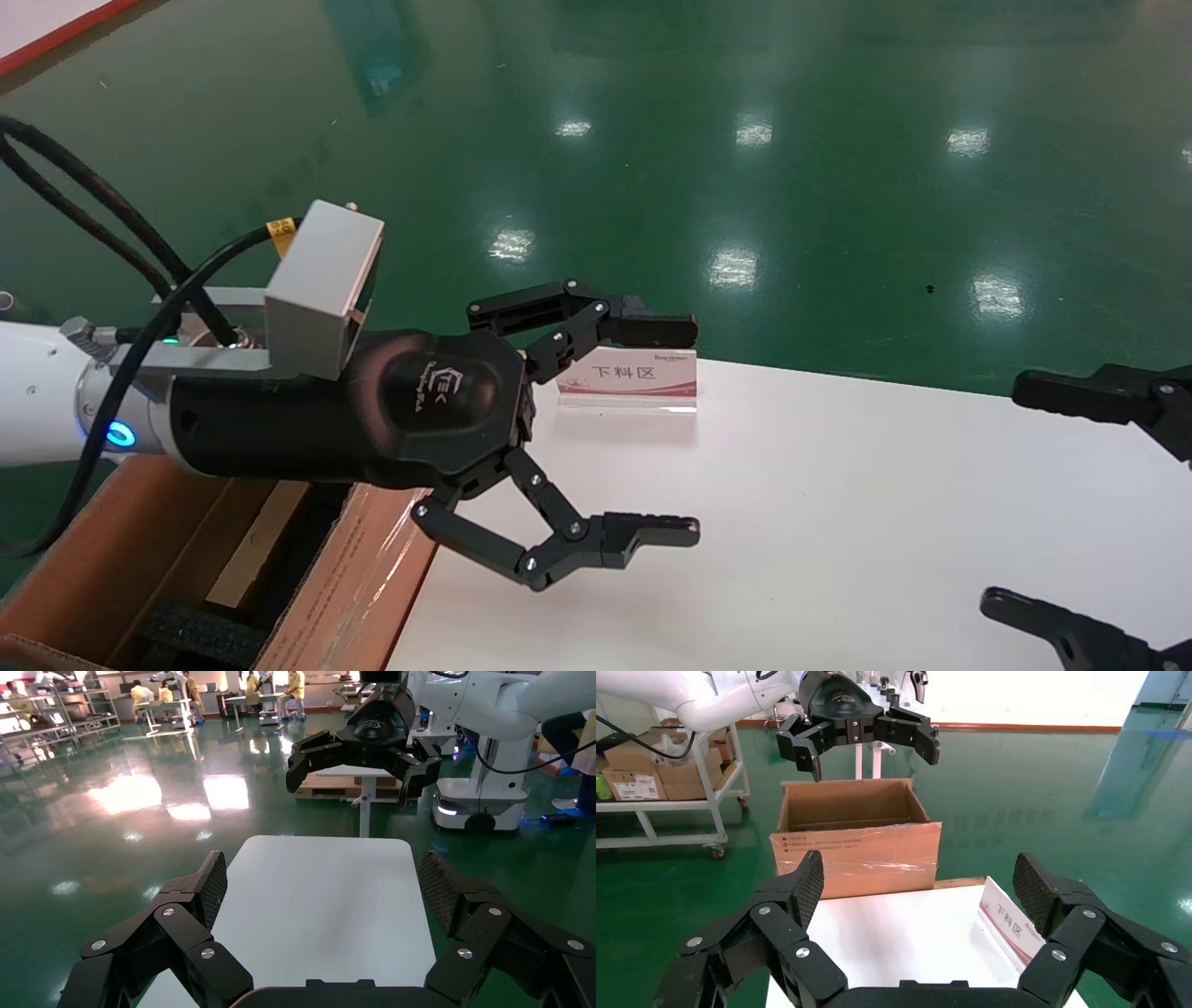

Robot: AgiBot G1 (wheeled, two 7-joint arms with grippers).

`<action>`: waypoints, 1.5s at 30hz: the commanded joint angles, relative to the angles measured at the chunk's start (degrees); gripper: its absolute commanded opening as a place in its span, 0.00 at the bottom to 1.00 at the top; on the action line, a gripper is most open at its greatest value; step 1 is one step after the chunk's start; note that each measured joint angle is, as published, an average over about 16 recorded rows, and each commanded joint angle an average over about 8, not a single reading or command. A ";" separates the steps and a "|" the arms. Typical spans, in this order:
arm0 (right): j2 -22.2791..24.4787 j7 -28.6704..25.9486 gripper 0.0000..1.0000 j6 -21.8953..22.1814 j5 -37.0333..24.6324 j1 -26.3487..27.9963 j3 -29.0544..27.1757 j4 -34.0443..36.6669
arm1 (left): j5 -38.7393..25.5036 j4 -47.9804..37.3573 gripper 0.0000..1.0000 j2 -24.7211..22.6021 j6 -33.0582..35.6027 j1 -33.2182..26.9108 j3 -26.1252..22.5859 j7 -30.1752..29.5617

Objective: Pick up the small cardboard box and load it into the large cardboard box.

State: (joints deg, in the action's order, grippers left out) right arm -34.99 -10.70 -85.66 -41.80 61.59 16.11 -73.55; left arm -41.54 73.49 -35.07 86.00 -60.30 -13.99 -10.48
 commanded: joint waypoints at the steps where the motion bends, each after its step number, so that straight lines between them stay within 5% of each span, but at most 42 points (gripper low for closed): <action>1: -0.02 -0.03 1.00 -0.02 -0.03 -0.01 -0.04 -0.01 | 0.19 -0.03 1.00 -0.03 0.18 0.81 1.30 0.15; 45: 0.02 0.06 1.00 0.01 0.06 0.05 0.10 0.03 | -0.21 0.06 1.00 0.03 -0.20 -0.83 -1.34 -0.18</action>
State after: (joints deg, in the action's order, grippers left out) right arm -34.96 -10.64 -85.65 -41.74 61.64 16.22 -73.52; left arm -41.75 73.56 -35.04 85.80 -61.13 -15.33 -10.66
